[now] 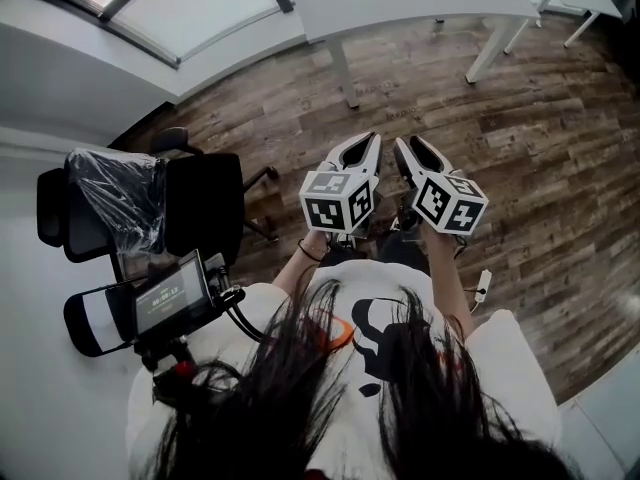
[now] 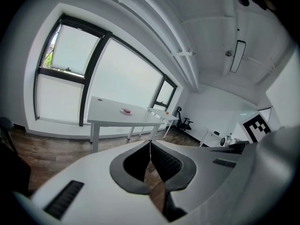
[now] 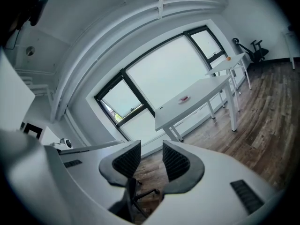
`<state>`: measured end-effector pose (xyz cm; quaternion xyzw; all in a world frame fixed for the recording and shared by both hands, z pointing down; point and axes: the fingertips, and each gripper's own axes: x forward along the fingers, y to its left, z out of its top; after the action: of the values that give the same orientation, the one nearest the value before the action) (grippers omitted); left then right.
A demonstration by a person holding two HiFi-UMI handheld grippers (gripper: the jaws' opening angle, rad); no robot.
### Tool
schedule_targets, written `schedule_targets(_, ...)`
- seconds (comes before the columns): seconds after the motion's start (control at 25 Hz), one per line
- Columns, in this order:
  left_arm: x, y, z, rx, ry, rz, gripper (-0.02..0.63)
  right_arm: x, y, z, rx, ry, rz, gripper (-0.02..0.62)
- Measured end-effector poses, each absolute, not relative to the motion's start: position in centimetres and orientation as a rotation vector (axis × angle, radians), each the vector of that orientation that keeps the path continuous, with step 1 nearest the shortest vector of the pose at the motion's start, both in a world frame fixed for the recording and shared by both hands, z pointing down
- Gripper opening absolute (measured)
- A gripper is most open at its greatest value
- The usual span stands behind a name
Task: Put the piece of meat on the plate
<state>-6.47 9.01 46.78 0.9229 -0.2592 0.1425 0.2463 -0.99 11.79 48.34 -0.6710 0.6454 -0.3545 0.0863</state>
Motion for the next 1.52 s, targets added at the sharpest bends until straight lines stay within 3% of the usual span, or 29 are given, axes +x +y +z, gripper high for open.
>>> schedule_targets(0.28,-14.3,9.2,46.5,2.536,-0.646,0.388,0.009,-9.2,12.6,47.7,-2.055,1.879,-1.026,0.149)
schedule_targets(1.52,-12.2,9.0,44.7,2.598,-0.602,0.343,0.009,-7.5,13.3,46.8,-2.11,1.859,-0.974,0.149)
